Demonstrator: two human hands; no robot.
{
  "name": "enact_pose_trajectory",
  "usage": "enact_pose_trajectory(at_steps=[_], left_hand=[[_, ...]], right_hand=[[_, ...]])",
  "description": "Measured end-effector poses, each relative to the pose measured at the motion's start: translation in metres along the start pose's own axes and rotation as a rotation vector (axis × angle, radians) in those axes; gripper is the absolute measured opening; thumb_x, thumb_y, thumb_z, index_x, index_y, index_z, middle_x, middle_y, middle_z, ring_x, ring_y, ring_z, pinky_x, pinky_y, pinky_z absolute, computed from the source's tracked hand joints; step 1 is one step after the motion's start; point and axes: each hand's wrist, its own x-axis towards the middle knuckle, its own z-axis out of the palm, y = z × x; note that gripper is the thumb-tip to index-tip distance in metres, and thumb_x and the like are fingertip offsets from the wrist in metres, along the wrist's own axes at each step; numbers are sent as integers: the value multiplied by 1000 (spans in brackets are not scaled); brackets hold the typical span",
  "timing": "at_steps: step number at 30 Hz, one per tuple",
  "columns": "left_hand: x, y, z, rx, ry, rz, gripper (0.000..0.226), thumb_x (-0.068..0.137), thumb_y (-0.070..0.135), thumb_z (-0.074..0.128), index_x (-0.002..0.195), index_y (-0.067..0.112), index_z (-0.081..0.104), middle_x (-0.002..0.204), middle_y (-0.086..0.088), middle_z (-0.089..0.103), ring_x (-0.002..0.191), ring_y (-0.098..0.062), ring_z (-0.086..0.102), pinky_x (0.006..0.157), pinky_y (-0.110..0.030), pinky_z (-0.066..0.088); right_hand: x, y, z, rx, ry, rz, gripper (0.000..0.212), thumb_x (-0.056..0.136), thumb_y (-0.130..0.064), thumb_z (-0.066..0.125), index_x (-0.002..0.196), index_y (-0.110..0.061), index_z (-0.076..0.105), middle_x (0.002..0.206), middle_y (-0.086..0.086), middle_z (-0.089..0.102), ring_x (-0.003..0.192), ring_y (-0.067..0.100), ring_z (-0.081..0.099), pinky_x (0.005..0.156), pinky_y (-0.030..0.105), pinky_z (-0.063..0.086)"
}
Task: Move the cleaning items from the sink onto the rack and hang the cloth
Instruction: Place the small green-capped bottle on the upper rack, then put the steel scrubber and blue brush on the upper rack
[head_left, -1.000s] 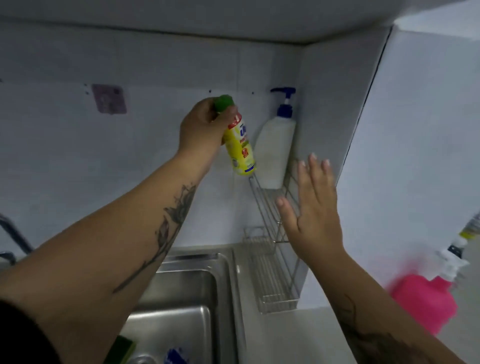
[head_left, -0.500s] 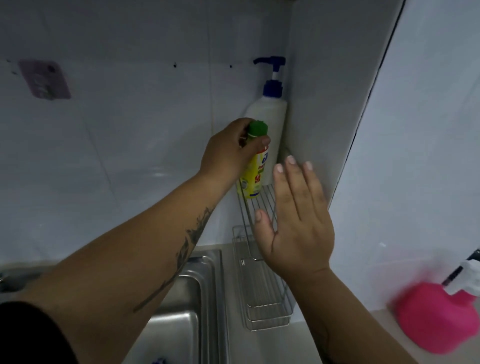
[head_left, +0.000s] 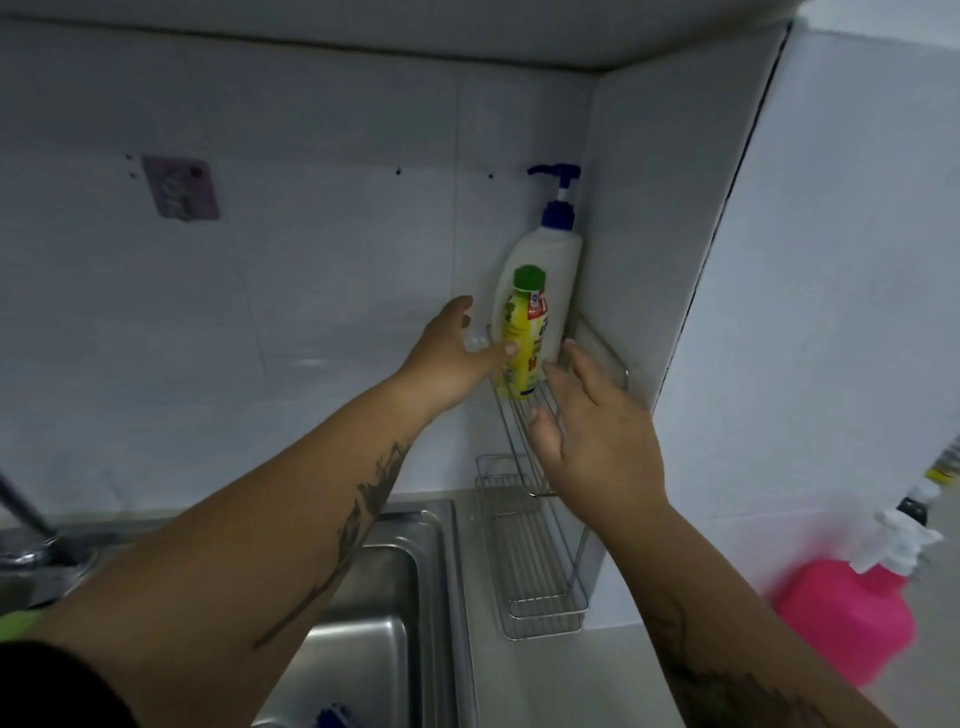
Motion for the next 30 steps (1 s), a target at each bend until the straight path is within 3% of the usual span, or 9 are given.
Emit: enact_pose_trajectory(at_steps=[2, 7, 11, 14, 17, 21, 25, 27, 30], left_hand=[[-19, -9, -22, 6, -23, -52, 88, 83, 44, 70, 153, 24, 22, 153, -2, 35, 132, -17, 41, 104, -29, 37], [-81, -55, -82, 43, -44, -215, 73, 84, 49, 66, 147, 29, 36, 144, 5, 44, 123, -16, 47, 99, -33, 42], [-133, -112, -118, 95, -9, -380, 65, 84, 50, 65, 141, 29, 43, 139, 7, 49, 118, -19, 53, 93, -33, 47], [-172, -158, -131, 82, 6, -472, 62, 84, 44, 68, 139, 24, 47, 136, 3, 52, 113, -16, 54, 81, -27, 46], [-206, -209, -133, 37, -36, -583, 64, 84, 37, 71, 140, 18, 47, 138, -3, 54, 116, -17, 54, 89, -27, 44], [-245, -276, -121, 108, -132, -723, 66, 81, 44, 71, 139, 20, 49, 138, -1, 54, 116, -18, 56, 94, -31, 47], [-280, -341, -90, 118, -304, -817, 61, 86, 32, 69, 140, 15, 47, 143, -7, 50, 124, -19, 52, 94, -23, 40], [-294, -357, -75, 209, -376, -792, 53, 85, 31, 68, 133, 15, 55, 137, -7, 57, 121, -20, 55, 95, -23, 42], [-310, -395, -53, 323, -451, -790, 61, 81, 40, 69, 137, 23, 52, 145, -8, 49, 126, -25, 50, 104, -29, 41]], right_hand=[[1, -15, -14, 30, -22, -32, 45, 90, -31, 49, 129, -9, 58, 139, 12, 53, 113, 28, 57, 92, 38, 49], [-23, -71, -12, 188, -168, -148, 46, 90, -37, 47, 129, -17, 58, 140, 4, 51, 124, 20, 47, 100, 31, 37], [-56, -94, 35, 294, -358, -41, 44, 87, -35, 53, 127, -18, 60, 142, 4, 50, 126, 24, 49, 104, 36, 39], [-86, -108, 74, 323, -536, 56, 42, 90, -29, 57, 130, -16, 58, 144, 7, 47, 130, 25, 45, 109, 30, 30], [-124, -121, 113, 316, -773, 115, 48, 92, -30, 58, 136, -14, 52, 148, 8, 42, 135, 21, 39, 106, 20, 22], [-178, -133, 167, 257, -1066, 217, 56, 92, -39, 54, 142, -14, 44, 148, 9, 41, 134, 22, 38, 107, 25, 27], [-231, -144, 221, 216, -1292, 367, 66, 94, -39, 52, 148, -9, 29, 152, 14, 32, 136, 27, 37, 110, 31, 30], [-248, -146, 240, 193, -1312, 417, 67, 93, -38, 54, 148, -9, 28, 148, 17, 37, 130, 31, 42, 107, 35, 36], [-280, -143, 278, 115, -1376, 491, 70, 87, -36, 60, 146, -16, 29, 138, 16, 46, 115, 31, 51, 93, 36, 47]])
